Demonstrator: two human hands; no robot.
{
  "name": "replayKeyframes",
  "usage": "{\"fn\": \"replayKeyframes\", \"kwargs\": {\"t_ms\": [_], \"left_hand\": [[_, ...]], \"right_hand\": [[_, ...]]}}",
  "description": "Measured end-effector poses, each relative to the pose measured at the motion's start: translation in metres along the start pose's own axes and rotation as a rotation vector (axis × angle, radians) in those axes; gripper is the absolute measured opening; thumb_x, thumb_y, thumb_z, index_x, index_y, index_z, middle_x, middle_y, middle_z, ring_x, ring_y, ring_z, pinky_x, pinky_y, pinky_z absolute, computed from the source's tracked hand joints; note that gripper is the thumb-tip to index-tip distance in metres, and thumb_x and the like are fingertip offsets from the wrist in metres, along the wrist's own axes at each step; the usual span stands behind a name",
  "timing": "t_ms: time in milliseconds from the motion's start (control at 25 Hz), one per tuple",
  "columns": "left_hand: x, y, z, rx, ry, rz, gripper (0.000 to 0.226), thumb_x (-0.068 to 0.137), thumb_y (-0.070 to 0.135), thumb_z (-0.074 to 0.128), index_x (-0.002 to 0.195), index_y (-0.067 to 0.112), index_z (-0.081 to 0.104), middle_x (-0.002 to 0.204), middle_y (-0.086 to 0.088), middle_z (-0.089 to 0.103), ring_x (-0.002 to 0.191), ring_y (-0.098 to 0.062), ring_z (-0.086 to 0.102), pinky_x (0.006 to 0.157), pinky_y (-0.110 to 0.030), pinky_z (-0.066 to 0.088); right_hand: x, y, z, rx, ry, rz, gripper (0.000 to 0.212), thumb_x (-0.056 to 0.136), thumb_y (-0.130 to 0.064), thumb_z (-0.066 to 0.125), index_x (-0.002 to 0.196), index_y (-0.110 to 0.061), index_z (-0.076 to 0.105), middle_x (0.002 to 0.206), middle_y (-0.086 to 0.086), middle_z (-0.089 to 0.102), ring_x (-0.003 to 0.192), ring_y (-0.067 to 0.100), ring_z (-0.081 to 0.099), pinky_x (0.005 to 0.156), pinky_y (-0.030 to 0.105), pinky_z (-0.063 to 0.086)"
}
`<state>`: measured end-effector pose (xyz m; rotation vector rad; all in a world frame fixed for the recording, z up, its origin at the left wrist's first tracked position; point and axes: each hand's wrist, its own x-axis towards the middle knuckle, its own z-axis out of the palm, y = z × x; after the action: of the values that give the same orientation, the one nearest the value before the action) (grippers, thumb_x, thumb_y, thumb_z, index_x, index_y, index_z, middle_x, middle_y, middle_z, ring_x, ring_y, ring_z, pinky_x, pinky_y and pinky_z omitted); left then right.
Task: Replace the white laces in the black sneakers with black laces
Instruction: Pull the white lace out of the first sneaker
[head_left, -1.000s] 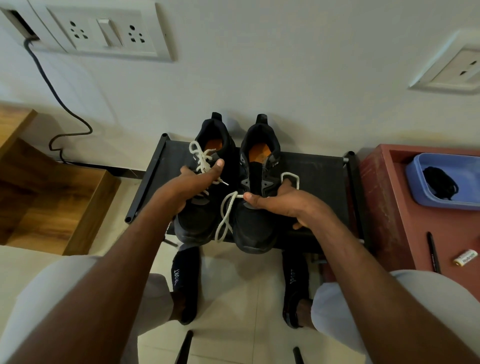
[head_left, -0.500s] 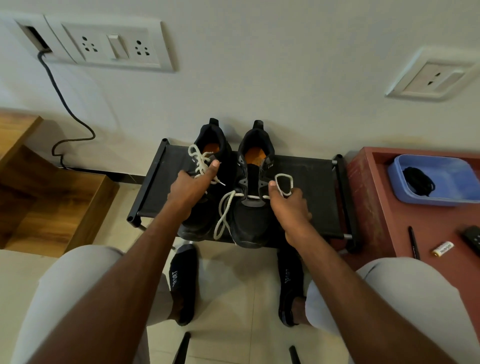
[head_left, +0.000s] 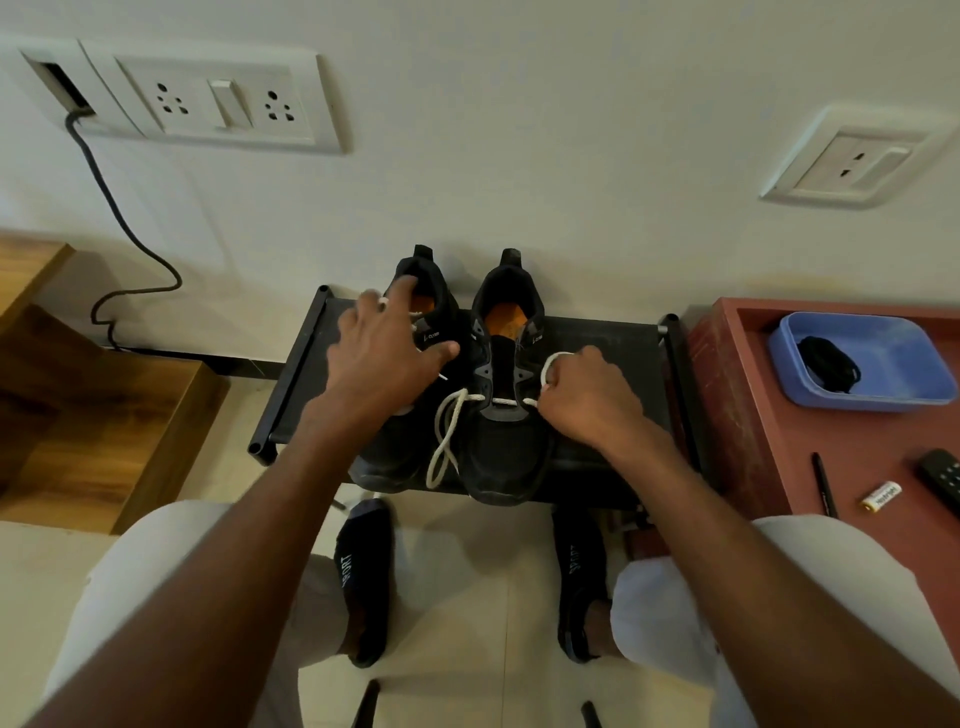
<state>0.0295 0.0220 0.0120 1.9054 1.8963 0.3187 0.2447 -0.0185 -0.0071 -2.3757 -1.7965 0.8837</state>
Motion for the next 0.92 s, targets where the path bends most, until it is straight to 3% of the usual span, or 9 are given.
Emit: {"fn": "replayKeyframes", "kwargs": {"t_ms": [120,240,400,520,600,720,840,920], "left_hand": [[-0.004,0.022,0.003,0.086,-0.136,0.298,0.112,0.073,0.059,0.084,0.159,0.044,0.013,0.169,-0.005,0.011,0.155,-0.036,0.014,0.116,-0.068,0.030],[-0.007,0.032,0.032,0.239,-0.289,0.255,0.137,0.061,0.071,0.086,0.161,0.040,-0.003,0.171,-0.012,0.000,0.157,-0.038,0.006,0.120,-0.069,0.020],[-0.004,0.034,0.053,0.292,-0.256,0.222,0.147,0.054,0.071,0.089,0.161,0.033,-0.006,0.171,-0.014,0.005,0.157,-0.036,0.015,0.123,-0.063,0.014],[-0.001,0.032,0.056,0.273,-0.233,0.220,0.147,0.052,0.068,0.091,0.160,0.035,-0.002,0.172,-0.010,0.010,0.155,-0.034,0.022,0.120,-0.062,0.019],[-0.001,0.030,0.057,0.278,-0.219,0.208,0.147,0.051,0.068,0.091,0.160,0.034,-0.001,0.171,-0.007,0.014,0.155,-0.032,0.023,0.119,-0.063,0.020],[0.000,0.027,0.055,0.240,-0.218,0.181,0.147,0.051,0.065,0.093,0.161,0.032,0.001,0.170,-0.004,0.018,0.155,-0.030,0.024,0.119,-0.065,0.019],[0.002,0.026,0.053,0.207,-0.222,0.166,0.145,0.052,0.061,0.095,0.160,0.031,0.003,0.170,-0.003,0.019,0.155,-0.029,0.024,0.120,-0.065,0.015],[0.001,0.025,0.054,0.201,-0.226,0.166,0.145,0.051,0.061,0.095,0.160,0.032,0.004,0.169,-0.002,0.020,0.154,-0.029,0.026,0.121,-0.064,0.013]], "right_hand": [[-0.004,-0.009,-0.012,-0.082,0.015,-0.169,0.040,0.089,-0.029,0.076,0.125,-0.020,0.060,0.123,0.004,0.054,0.108,0.028,0.058,0.093,0.050,0.055],[-0.007,-0.017,-0.013,-0.140,-0.014,-0.205,0.031,0.092,-0.026,0.075,0.117,-0.022,0.057,0.106,0.001,0.060,0.095,0.023,0.062,0.086,0.045,0.057],[-0.007,-0.025,-0.013,-0.217,-0.010,-0.189,0.017,0.096,-0.027,0.072,0.101,-0.019,0.058,0.091,0.001,0.058,0.083,0.023,0.060,0.076,0.040,0.054],[-0.001,-0.024,-0.008,-0.251,-0.003,-0.194,0.028,0.093,-0.030,0.074,0.082,-0.021,0.049,0.091,0.004,0.054,0.084,0.026,0.059,0.072,0.040,0.052],[0.005,-0.022,-0.005,-0.109,-0.021,-0.176,0.031,0.093,-0.026,0.073,0.072,-0.020,0.052,0.085,0.005,0.054,0.083,0.028,0.063,0.068,0.040,0.053],[0.010,-0.022,-0.010,0.297,-0.123,-0.018,0.017,0.096,-0.016,0.067,0.081,-0.009,0.065,0.075,0.005,0.057,0.073,0.021,0.059,0.064,0.034,0.046],[0.006,-0.024,-0.015,0.556,-0.185,0.122,0.013,0.099,-0.014,0.065,0.096,-0.003,0.071,0.091,0.009,0.067,0.082,0.020,0.062,0.074,0.035,0.051],[0.004,-0.022,-0.019,0.747,-0.173,0.209,0.016,0.102,-0.014,0.062,0.096,-0.003,0.072,0.091,0.011,0.067,0.080,0.019,0.060,0.072,0.033,0.051]]}}
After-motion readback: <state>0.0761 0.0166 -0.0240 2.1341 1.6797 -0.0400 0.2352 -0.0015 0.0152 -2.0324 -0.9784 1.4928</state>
